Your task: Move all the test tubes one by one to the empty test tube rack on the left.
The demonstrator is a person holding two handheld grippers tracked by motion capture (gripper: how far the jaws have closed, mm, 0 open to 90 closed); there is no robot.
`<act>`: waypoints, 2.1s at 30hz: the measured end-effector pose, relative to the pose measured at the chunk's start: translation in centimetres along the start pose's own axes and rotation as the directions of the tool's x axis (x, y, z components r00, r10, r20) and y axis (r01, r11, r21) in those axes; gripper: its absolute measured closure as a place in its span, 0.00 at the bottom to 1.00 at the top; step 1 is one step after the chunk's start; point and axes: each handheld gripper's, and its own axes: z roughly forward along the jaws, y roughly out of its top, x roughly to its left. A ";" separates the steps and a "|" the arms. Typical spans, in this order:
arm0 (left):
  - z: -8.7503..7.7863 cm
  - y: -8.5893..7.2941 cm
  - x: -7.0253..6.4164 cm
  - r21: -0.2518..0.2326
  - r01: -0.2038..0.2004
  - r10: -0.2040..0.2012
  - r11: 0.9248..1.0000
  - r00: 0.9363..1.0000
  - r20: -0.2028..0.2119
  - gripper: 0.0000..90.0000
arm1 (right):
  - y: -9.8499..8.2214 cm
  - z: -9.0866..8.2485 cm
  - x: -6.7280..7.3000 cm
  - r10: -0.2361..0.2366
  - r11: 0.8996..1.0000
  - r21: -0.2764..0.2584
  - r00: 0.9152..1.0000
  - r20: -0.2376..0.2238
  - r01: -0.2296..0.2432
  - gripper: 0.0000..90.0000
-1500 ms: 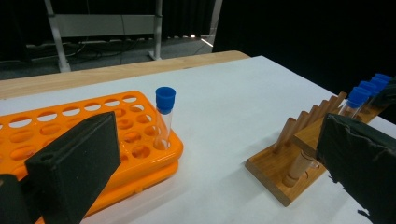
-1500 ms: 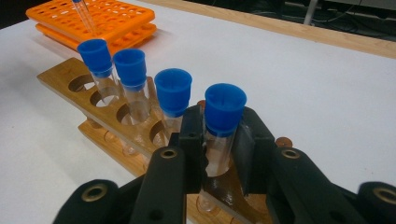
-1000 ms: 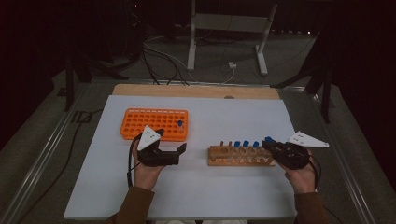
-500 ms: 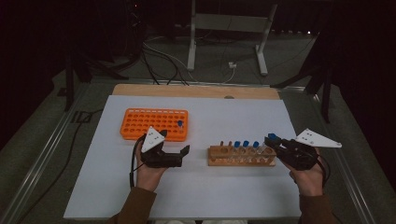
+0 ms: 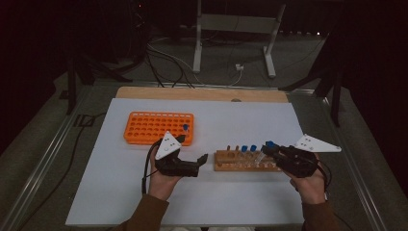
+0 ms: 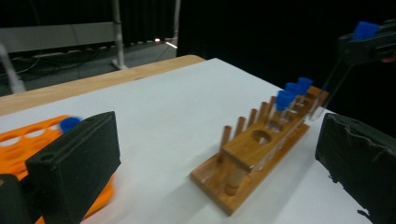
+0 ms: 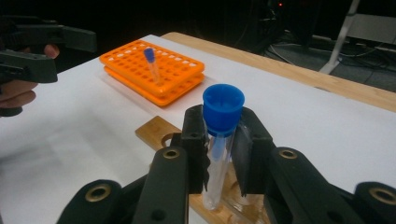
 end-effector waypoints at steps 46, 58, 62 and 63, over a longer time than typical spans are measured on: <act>6.9 -1.7 -6.6 0.070 -0.159 0.141 0.985 0.967 0.214 0.86 | -0.5 4.9 4.7 -0.025 0.998 0.054 0.988 -0.155 0.034 0.85; 5.8 -1.8 -5.0 0.059 -0.129 0.119 0.990 0.982 0.150 0.87 | -0.3 3.9 3.7 -0.008 0.999 -0.033 0.976 -0.216 0.001 0.49; 4.9 -2.0 -4.1 0.051 -0.107 0.100 0.993 0.987 0.122 0.87 | -0.3 3.6 3.1 0.008 0.999 -0.039 0.983 -0.181 -0.015 0.36; 4.6 -2.0 -3.8 0.054 -0.108 0.102 0.993 0.988 0.116 0.87 | -0.4 3.6 3.0 0.009 0.999 -0.038 0.985 -0.171 -0.016 0.32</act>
